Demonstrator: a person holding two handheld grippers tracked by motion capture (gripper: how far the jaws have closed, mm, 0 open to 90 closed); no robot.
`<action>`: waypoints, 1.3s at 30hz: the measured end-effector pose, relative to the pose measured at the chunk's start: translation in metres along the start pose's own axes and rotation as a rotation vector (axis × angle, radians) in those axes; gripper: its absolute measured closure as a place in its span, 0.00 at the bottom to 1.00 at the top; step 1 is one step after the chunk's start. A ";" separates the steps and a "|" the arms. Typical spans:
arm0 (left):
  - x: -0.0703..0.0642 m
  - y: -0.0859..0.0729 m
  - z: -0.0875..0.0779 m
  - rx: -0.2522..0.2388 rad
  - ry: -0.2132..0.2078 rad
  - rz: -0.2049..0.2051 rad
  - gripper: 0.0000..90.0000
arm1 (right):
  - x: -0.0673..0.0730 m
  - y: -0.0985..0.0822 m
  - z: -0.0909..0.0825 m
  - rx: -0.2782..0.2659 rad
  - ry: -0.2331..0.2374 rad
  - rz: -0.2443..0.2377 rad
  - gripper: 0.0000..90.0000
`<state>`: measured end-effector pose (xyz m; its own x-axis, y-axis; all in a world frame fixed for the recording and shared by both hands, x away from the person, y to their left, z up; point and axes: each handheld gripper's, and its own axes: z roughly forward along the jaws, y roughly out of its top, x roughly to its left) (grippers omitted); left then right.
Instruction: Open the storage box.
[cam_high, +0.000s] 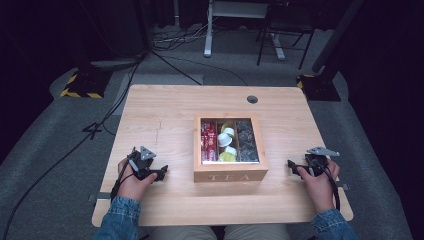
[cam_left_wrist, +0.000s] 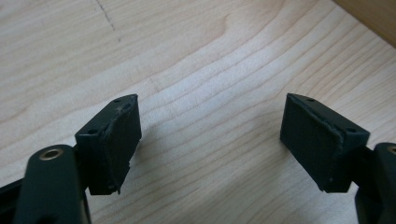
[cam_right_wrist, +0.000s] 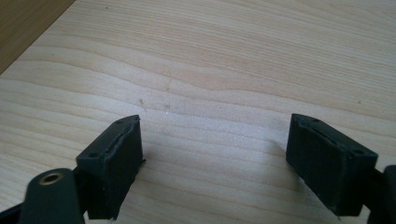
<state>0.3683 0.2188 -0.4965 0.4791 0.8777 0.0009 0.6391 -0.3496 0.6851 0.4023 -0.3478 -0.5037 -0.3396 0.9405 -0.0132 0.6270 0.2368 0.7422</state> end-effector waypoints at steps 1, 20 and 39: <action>-0.001 0.001 -0.001 -0.007 -0.006 0.000 0.24 | 0.000 0.000 0.000 0.000 0.000 0.000 0.20; -0.041 0.030 -0.045 -0.076 -0.087 0.087 0.28 | 0.000 0.000 0.000 0.000 0.000 0.000 0.20; -0.097 0.040 -0.057 -0.098 -0.253 0.192 0.28 | 0.000 0.000 0.000 0.000 0.000 0.000 0.20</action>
<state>0.3134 0.1382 -0.4276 0.7271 0.6856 -0.0354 0.4676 -0.4568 0.7568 0.4022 -0.3478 -0.5038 -0.3394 0.9405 -0.0131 0.6268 0.2366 0.7424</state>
